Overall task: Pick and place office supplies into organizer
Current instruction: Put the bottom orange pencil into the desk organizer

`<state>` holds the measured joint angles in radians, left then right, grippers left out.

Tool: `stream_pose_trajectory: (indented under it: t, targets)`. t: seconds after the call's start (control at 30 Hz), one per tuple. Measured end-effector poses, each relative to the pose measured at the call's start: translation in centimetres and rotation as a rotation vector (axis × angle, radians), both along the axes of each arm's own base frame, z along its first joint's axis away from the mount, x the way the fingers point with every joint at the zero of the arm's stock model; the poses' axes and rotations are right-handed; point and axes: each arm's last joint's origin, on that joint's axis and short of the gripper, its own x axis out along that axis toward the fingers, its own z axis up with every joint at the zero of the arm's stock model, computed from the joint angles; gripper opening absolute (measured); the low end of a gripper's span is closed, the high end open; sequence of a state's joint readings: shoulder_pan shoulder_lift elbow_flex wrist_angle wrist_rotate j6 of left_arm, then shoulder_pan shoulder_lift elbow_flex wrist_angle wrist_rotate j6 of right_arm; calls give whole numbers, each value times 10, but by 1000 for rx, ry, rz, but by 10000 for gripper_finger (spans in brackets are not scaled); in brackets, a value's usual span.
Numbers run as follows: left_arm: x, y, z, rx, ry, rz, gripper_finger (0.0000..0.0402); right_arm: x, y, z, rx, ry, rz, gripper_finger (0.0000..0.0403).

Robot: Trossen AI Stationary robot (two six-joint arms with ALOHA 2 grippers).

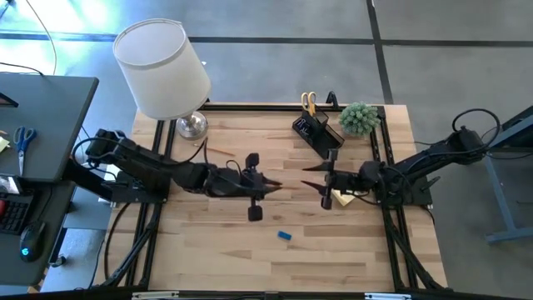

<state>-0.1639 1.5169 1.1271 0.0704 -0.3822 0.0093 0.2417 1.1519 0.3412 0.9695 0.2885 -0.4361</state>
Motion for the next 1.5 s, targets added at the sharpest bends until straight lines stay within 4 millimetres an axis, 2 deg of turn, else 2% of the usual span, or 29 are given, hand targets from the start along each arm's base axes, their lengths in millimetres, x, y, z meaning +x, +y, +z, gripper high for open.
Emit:
stream_pose_trajectory:
  t: [0.2, 0.5, 0.7, 0.93, 1.0, 1.17, 1.37, 1.5]
  targets:
    - [0, 4, -2, -42, 12, -15, 7, 1, 1, 0, 48, -13, 91, 154]
    - [0, 3, -2, -51, 16, -43, 7, 13, -4, -21, 79, 99, 162, 135]
    - [1, 2, -1, -52, 2, -41, 7, 24, -2, -34, 87, 168, 178, 92]
    - [2, 2, 0, -57, -15, -42, 8, 53, 9, -37, 42, 244, 200, 16]
    - [2, 2, 1, -58, -18, -43, 8, 61, 11, -39, 30, 291, 199, 5]
    - [2, 2, 1, -61, -23, -41, 8, 74, 13, -37, 35, 328, 188, 17]
    - [3, 2, 5, -63, -61, -34, 8, 77, 14, -31, 56, 299, 155, 3]
    - [3, 3, 4, -60, -58, -35, 8, 77, 13, -31, 55, 302, 126, 7]
